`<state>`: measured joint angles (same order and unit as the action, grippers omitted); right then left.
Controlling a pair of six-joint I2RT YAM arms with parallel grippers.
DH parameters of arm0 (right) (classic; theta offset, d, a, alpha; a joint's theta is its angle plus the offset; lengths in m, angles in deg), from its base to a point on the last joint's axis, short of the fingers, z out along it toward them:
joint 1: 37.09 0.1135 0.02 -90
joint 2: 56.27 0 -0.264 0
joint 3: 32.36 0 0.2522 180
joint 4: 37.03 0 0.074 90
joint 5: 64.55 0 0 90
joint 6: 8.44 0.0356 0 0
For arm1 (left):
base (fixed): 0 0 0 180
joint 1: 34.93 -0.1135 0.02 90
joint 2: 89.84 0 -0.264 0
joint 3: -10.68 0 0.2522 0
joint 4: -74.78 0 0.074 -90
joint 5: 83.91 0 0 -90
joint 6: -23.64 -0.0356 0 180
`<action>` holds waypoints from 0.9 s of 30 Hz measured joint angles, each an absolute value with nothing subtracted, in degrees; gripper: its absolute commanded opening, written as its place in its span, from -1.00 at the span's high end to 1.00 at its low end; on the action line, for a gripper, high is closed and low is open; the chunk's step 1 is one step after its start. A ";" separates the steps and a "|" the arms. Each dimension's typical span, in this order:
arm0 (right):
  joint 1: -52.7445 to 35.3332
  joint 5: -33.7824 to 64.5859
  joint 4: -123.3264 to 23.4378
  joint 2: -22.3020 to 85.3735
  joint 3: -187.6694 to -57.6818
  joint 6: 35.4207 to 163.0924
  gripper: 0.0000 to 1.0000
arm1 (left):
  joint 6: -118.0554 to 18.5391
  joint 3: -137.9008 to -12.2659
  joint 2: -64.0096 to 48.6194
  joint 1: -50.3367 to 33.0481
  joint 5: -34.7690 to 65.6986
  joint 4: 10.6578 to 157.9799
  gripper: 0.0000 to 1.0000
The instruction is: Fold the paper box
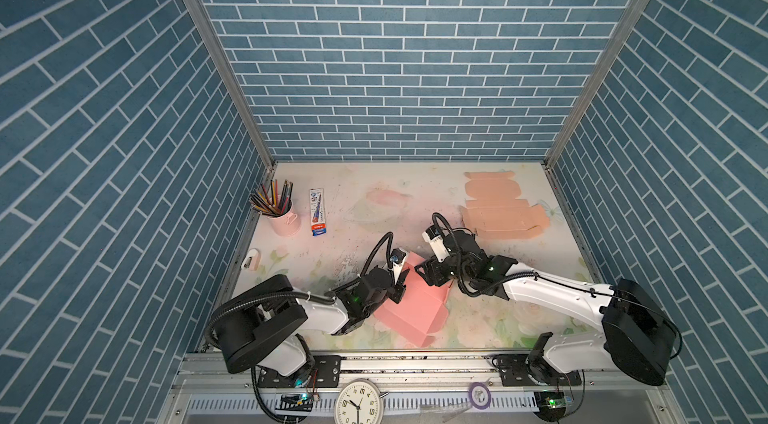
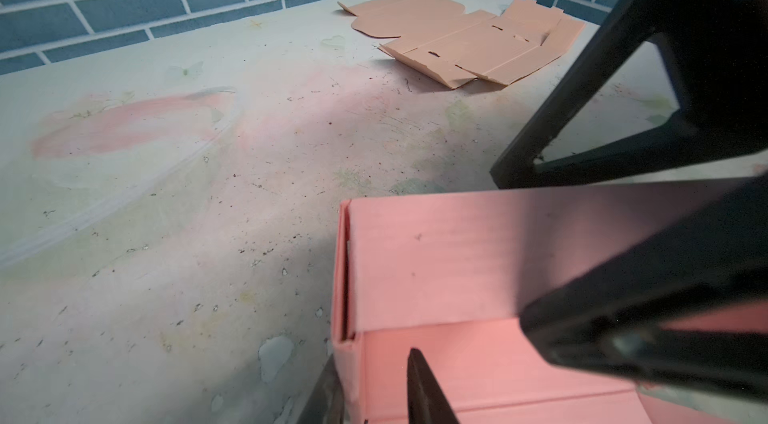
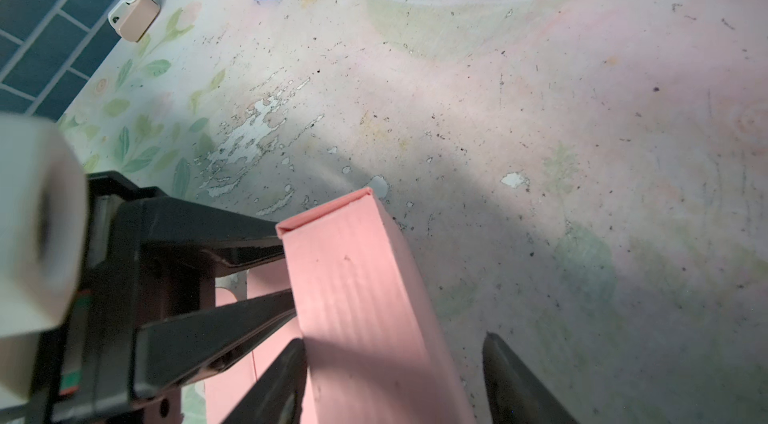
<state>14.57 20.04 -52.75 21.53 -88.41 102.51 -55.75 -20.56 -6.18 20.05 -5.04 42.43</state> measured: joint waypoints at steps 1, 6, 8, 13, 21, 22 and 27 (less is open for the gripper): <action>14.57 20.07 -52.79 21.58 -88.41 102.48 -0.34 | -55.32 -20.05 -7.05 20.13 -5.06 42.72 0.43; 14.94 20.13 -53.14 21.73 -88.71 102.18 -0.34 | -53.02 -19.07 -10.46 20.22 -5.46 45.69 0.42; 15.05 20.26 -53.32 21.75 -88.71 102.14 -0.33 | -52.06 -19.07 -11.60 20.22 -5.61 47.13 0.42; 15.05 21.03 -54.35 22.30 -89.32 102.11 -0.26 | -49.48 -19.07 -14.66 20.22 -5.89 51.57 0.41; 15.03 22.91 -55.31 22.39 -89.59 102.31 -0.16 | -44.96 -19.33 -20.98 20.22 -5.92 61.21 0.39; 15.03 23.19 -55.37 22.39 -89.59 102.31 -0.16 | -44.34 -19.62 -21.70 20.22 -5.94 63.17 0.39; 14.55 23.98 -55.55 22.37 -89.59 102.53 -0.09 | -42.14 -22.35 -24.93 20.22 -6.86 71.83 0.39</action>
<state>14.55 23.98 -55.55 22.37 -89.59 102.53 -42.14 -22.35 -24.93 20.22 -6.86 71.83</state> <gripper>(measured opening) 0.557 0.307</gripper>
